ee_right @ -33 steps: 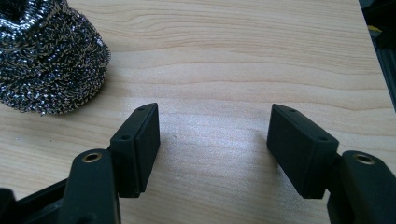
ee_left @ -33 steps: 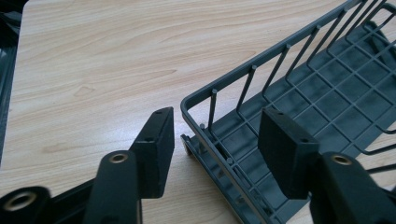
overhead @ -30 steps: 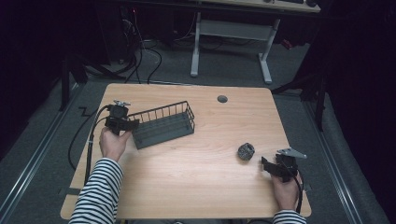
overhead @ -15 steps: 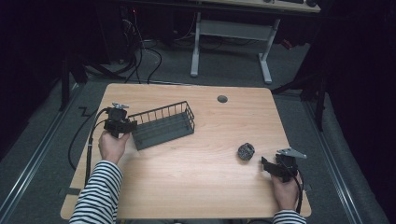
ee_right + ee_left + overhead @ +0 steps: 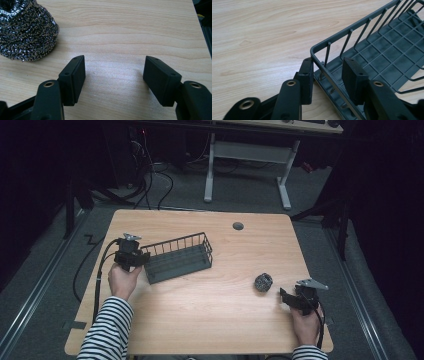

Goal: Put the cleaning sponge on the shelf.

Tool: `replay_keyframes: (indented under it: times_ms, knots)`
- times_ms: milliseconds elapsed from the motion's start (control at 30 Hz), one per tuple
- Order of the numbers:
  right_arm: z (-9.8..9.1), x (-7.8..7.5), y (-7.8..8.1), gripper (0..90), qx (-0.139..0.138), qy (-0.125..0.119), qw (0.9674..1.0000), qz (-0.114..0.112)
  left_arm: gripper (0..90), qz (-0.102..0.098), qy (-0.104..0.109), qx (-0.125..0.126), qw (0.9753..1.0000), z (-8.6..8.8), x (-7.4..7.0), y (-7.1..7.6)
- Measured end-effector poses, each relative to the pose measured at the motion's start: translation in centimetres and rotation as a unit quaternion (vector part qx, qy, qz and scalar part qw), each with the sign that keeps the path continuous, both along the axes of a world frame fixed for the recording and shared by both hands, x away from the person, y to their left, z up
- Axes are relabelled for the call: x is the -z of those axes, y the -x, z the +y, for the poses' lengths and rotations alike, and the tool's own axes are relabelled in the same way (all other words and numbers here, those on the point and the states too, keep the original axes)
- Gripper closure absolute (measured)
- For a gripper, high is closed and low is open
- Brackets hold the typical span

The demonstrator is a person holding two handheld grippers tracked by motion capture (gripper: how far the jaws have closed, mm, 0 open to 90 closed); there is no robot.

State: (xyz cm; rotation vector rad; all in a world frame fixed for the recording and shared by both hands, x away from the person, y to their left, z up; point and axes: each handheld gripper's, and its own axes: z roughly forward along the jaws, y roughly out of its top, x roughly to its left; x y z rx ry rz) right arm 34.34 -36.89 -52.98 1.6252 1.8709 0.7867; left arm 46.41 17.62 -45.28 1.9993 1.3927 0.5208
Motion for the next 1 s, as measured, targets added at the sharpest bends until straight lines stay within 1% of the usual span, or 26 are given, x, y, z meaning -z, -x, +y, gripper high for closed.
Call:
replay_keyframes:
  times_ms: [167,300,467,567,733,833,1000]
  knots:
    - [0.0,0.0,0.0,34.5,0.000,0.000,1.0000,0.001,61.7,0.002,0.000,0.007,1.0000,-0.6,0.0,0.7]
    - [0.0,0.0,0.0,34.4,-0.001,0.000,1.0000,0.000,61.4,-0.001,0.006,0.012,0.9999,-0.9,0.1,1.3]
    - [0.0,0.0,0.0,34.3,0.000,0.001,1.0000,0.001,60.7,0.000,0.003,0.017,0.9998,-1.5,0.0,2.2]
    - [0.0,0.0,0.0,34.2,-0.001,0.000,1.0000,0.000,60.4,-0.003,-0.011,0.021,0.9997,-2.3,-0.1,2.8]
    - [0.0,0.0,0.0,34.2,-0.001,0.000,1.0000,0.000,59.3,0.000,-0.018,0.036,0.9992,-3.1,-0.2,3.3]
    - [0.0,0.0,0.0,34.1,-0.001,-0.001,1.0000,0.000,59.2,-0.001,-0.020,0.038,0.9991,-3.5,-0.2,3.7]
    - [0.0,0.0,-0.1,34.0,-0.002,-0.002,1.0000,0.000,58.6,-0.004,-0.009,0.044,0.9990,-4.1,-0.1,4.5]
